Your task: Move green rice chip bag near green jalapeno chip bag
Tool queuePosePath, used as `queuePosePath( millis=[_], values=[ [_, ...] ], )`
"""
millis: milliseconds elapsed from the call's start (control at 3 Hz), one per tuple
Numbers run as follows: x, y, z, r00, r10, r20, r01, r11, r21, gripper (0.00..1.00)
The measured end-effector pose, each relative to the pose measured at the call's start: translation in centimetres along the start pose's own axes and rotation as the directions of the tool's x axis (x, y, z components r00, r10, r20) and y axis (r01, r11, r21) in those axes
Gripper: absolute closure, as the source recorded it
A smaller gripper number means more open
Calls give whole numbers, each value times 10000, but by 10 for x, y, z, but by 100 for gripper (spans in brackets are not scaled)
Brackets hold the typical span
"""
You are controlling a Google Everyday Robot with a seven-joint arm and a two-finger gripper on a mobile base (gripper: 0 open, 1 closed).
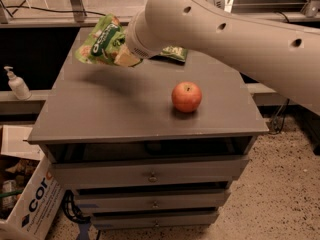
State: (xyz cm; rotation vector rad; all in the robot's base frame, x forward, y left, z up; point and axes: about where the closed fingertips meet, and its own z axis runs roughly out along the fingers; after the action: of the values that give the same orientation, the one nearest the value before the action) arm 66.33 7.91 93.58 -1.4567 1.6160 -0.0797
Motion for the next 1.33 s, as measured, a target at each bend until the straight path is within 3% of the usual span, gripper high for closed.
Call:
queuePosePath(
  millis=[333, 667, 1333],
  values=[
    [28, -21, -6, 9949, -319, -956, 357, 9986, 387, 100],
    [54, -33, -15, 9888, -119, -1489, 229, 9971, 727, 100],
    [65, -43, -6, 9881, -181, -1526, 311, 9960, 834, 100]
  ],
)
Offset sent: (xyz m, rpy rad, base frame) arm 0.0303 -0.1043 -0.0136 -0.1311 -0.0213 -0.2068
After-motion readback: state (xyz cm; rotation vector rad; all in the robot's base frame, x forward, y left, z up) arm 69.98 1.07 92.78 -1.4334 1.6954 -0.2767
